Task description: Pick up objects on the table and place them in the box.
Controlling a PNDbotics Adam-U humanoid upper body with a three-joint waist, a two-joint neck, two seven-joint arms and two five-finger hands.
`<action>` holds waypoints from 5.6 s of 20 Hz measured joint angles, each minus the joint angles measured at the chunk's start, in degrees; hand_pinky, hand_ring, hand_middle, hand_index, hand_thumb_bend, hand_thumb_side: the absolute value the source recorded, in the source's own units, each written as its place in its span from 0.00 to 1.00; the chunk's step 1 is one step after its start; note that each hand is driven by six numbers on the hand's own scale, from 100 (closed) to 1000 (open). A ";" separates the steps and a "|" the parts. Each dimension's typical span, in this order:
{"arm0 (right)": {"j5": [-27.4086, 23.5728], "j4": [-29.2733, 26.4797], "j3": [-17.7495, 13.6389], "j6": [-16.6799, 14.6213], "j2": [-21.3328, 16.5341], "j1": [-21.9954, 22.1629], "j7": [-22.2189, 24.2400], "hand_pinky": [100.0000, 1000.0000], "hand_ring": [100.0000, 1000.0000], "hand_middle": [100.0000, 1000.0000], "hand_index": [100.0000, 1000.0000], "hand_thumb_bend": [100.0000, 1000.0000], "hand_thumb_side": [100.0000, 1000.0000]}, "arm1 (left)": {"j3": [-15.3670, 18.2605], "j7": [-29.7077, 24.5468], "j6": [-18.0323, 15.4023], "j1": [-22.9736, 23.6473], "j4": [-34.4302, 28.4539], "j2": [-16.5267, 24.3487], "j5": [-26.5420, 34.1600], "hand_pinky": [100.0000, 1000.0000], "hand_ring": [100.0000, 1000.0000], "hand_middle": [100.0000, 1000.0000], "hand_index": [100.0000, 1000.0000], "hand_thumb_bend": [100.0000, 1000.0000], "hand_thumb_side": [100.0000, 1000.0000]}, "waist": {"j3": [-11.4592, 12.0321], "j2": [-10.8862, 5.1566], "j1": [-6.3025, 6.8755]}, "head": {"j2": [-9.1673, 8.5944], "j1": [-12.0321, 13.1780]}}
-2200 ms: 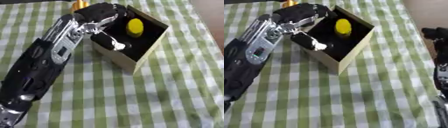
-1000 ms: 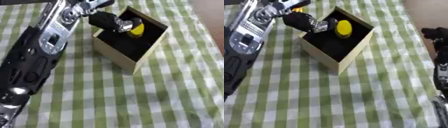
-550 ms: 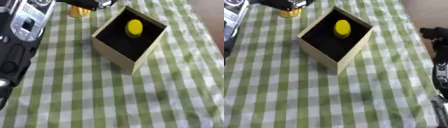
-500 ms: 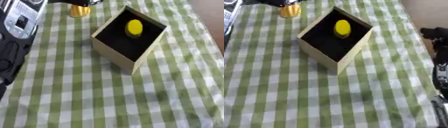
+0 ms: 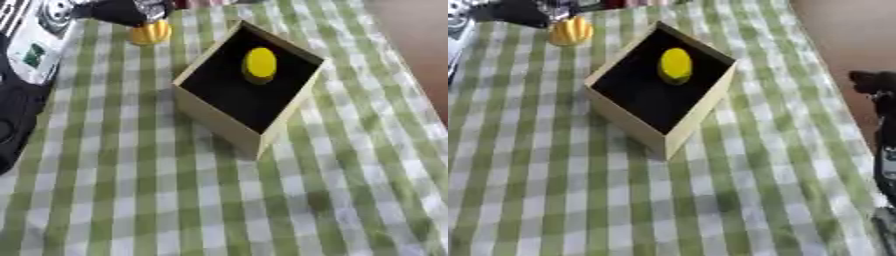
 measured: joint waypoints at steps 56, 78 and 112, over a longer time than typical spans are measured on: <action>3.67 0.00 2.68 2.43 2.15 -4.08 2.39 0.87 0.75 0.56 0.75 0.00 0.51 | 8.24 0.58 4.30 -6.76 20.49 1.57 -3.44 0.78 0.89 0.84 0.93 0.34 0.50 | -3.39 8.64 2.11 | -8.76 4.42; 5.51 0.00 3.39 4.82 3.64 -4.46 2.26 0.87 0.76 0.55 0.74 0.00 0.51 | 8.37 2.20 5.28 -8.05 20.10 2.22 -0.36 0.73 0.76 0.66 0.75 0.09 0.31 | -3.93 9.80 2.21 | -8.99 5.22; 4.36 0.00 2.54 5.69 3.48 -1.07 0.11 0.87 0.76 0.55 0.74 0.00 0.51 | -2.40 3.03 7.29 -0.42 -8.93 2.41 10.51 0.60 0.54 0.49 0.60 0.00 0.12 | -1.86 3.51 0.63 | -3.82 2.05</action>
